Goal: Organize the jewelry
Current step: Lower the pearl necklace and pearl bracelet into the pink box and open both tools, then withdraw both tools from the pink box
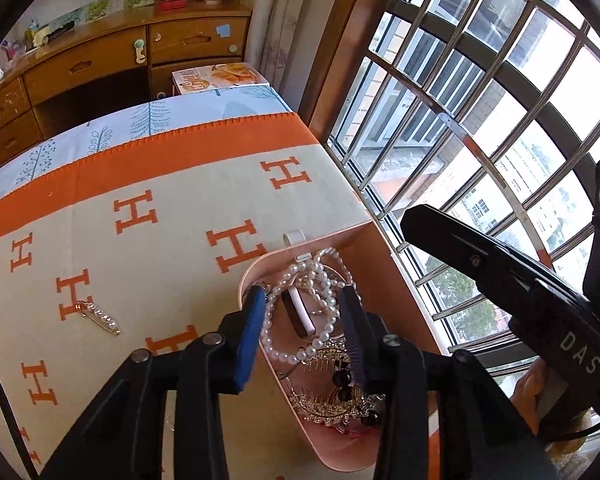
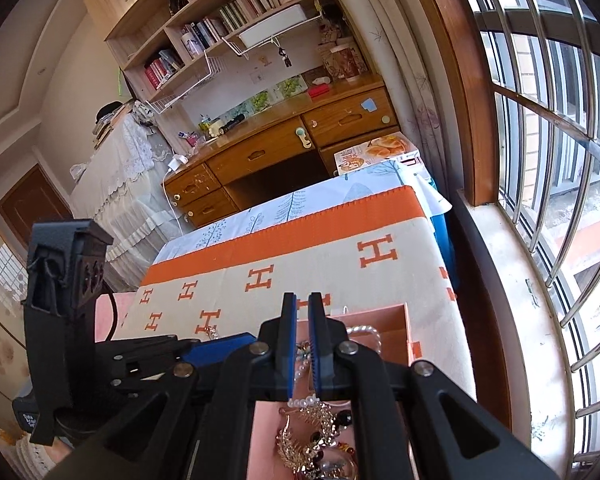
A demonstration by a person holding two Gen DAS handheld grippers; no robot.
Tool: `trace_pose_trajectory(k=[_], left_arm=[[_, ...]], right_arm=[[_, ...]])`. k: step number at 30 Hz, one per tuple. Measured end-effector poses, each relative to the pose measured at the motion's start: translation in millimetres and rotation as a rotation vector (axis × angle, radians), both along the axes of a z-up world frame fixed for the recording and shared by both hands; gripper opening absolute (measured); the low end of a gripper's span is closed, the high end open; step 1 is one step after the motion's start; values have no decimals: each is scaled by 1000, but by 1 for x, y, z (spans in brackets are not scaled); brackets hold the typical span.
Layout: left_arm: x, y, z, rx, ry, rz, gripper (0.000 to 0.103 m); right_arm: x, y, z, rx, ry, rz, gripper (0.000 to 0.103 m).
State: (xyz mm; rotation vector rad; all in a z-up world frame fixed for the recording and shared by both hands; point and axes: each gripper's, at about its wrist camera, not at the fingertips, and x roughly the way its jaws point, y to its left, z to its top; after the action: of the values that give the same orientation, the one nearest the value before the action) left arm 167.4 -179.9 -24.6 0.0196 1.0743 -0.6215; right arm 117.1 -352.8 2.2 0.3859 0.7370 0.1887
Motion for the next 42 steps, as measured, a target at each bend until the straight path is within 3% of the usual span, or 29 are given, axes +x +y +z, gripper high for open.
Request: trace_pose_trajectory(k=[15,20,24,35,36,40,42], left_arm=[[-37,66,3,42,-61,120,50],[-47,100,9,49,-81,168,51],[-58,132,19,55,-122,220,60],[-85,216,17,98,-149,366,60],[-88,221,13,101,-140,374,60],[-101,239,-8,121,-94,388,60],[-107,244,-19,131,-71,384,60]], right_arm=[[-21,29,-12,-43,29,54,8],[-30,50,-15,-58,48,98,8],[-39,67,-13,-66,42,133,8],[-50,124,-14,-115,52,272,8],[-51,131,-16,-123,57,290,9],[-57,153,-25,-153,69,338,34],[-59,163,-29,-170,75,356,34]])
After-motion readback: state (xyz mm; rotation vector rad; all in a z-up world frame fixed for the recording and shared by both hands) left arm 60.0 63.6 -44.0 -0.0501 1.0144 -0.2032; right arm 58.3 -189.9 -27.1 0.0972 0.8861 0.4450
